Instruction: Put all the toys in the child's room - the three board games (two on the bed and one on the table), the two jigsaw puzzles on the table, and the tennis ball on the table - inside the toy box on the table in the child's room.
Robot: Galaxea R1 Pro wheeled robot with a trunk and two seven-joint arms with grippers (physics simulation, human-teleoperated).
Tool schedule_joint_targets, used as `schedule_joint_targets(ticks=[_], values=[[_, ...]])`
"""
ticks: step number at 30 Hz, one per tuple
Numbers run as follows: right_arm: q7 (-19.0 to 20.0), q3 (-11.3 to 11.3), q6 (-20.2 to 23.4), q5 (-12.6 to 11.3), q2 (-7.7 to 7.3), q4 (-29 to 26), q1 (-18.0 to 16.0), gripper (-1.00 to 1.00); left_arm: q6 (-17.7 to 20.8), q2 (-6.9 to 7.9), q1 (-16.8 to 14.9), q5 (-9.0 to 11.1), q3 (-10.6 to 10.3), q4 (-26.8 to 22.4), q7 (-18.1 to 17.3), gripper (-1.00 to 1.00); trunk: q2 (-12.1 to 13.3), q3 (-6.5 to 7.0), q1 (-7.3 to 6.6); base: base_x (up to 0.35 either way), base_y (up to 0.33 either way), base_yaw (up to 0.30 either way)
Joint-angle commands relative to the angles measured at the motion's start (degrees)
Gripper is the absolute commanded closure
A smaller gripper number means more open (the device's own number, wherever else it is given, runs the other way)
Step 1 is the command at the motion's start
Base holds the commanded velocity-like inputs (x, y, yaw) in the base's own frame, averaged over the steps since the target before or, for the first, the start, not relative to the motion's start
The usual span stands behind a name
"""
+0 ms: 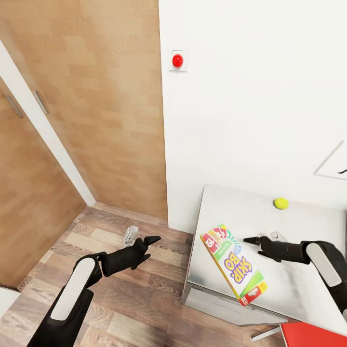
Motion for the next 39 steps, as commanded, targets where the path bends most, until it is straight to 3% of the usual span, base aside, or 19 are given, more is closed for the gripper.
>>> schedule_joint_targets(ticks=[1, 15, 39], values=[[0.58, -0.06, 0.23, 0.59, 0.14, 0.29, -0.08, -1.00, 0.01, 0.04, -0.04, 0.60, -0.06, -0.06, 0.58, -1.00, -0.11, -0.10, 0.03, 0.000, 0.000, 0.000], [0.72, 2.10, 0.23, 0.65, 1.74, 4.21, -0.53, -1.00, 0.01, 0.04, -0.04, 0.60, -0.02, -0.06, 0.58, -1.00, -0.11, -0.10, 0.03, 0.000, 0.000, 0.000], [0.88, 2.94, 0.23, 0.54, 2.08, 5.12, -0.62, -1.00, 0.01, 0.08, -0.04, 0.60, 0.02, -0.05, 0.58, -1.00, -0.11, -0.10, 0.03, 0.000, 0.000, 0.061]])
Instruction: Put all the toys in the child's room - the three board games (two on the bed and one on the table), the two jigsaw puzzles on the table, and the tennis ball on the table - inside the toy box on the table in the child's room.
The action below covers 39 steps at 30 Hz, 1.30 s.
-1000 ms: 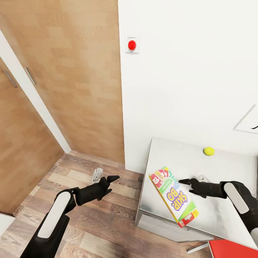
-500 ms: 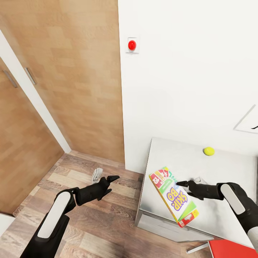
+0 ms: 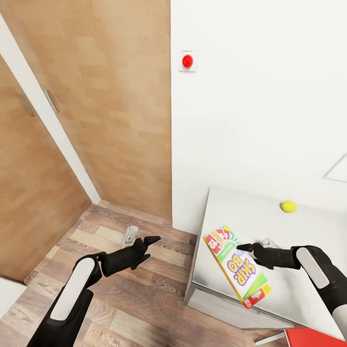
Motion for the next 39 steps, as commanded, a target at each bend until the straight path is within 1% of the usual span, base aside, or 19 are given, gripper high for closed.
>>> schedule_joint_targets(ticks=[1, 27, 39], values=[[0.41, -0.05, 0.15, 0.73, 0.02, -0.01, 0.03, -1.00, 0.01, 0.02, -0.07, 0.59, -0.08, -0.02, 0.57, -1.00, -0.08, -0.11, 0.08, 0.000, 0.000, 0.074], [0.46, -0.06, 0.15, 0.69, -0.06, -0.02, 0.03, -1.00, 0.01, 0.06, -0.07, 0.59, -0.08, 0.03, 0.57, -1.00, -0.08, -0.09, 0.08, 0.000, 0.000, 0.019], [0.46, -0.02, 0.15, 0.61, -0.06, -0.08, 0.03, -1.00, 0.01, 0.03, -0.07, 0.59, -0.08, 0.03, 0.57, -1.00, -0.08, 0.19, 0.08, 0.000, 0.000, 0.197]])
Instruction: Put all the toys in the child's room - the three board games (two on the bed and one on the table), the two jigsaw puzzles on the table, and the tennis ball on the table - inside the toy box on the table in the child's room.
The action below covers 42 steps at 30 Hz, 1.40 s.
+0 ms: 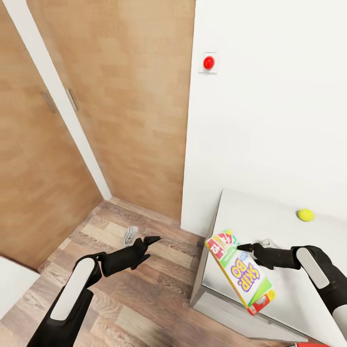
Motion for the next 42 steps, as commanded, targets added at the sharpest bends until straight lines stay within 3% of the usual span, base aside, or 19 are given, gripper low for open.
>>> schedule_joint_targets(ticks=[1, 10, 30, 42], values=[[0.52, -0.01, 0.15, 0.45, -0.03, -0.02, -0.02, -1.00, 0.01, 0.04, -0.06, 0.59, -0.07, -0.05, 0.58, -1.00, -0.10, -0.07, 0.03, 0.000, 0.000, 0.253], [0.52, 0.00, 0.15, 0.44, 0.04, -0.03, -0.02, -1.00, 0.01, 0.06, -0.06, 0.59, -0.07, -0.05, 0.58, -1.00, -0.10, 0.09, 0.03, 0.000, 0.000, 0.173], [0.52, -0.06, 0.15, 0.52, 0.06, -0.28, -0.02, -1.00, 0.01, 0.07, -0.06, 0.59, -0.07, -0.05, 0.58, -1.00, -0.10, 0.15, 0.03, 0.000, 0.000, 0.030], [0.52, -0.05, 0.15, 0.48, 0.05, -0.45, -0.02, -1.00, 0.01, 0.07, -0.06, 0.59, -0.07, -0.05, 0.58, -1.00, -0.10, 0.40, 0.03, 0.000, 0.000, 0.190]])
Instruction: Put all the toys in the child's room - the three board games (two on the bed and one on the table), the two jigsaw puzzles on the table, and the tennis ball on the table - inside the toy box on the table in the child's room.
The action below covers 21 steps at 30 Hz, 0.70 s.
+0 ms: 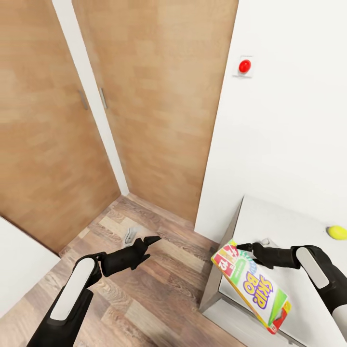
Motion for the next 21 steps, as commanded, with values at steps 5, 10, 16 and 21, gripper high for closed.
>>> schedule_joint_targets(ticks=[5, 10, 16, 21], values=[[0.52, -0.03, 0.15, 0.46, -0.03, -0.03, -0.03, -1.00, 0.01, 0.03, -0.06, 0.59, -0.07, -0.05, 0.58, -1.00, -0.11, 0.04, 0.03, 0.000, 0.000, 0.241], [0.52, -0.01, 0.15, 0.39, -0.03, -0.04, -0.03, -1.00, 0.01, 0.03, -0.06, 0.59, -0.07, -0.05, 0.58, -1.00, -0.11, 0.11, 0.03, 0.000, 0.000, 0.152], [0.52, 0.03, 0.15, 0.35, -0.03, -0.04, -0.03, -1.00, 0.01, 0.03, -0.06, 0.59, -0.07, -0.05, 0.58, -1.00, -0.11, 0.14, 0.03, 0.000, 0.000, 0.057], [0.52, 0.02, 0.15, 0.36, -0.03, -0.04, -0.03, -1.00, 0.01, 0.03, -0.06, 0.59, -0.07, -0.05, 0.58, -1.00, -0.11, 0.15, 0.03, 0.000, 0.000, 0.020]])
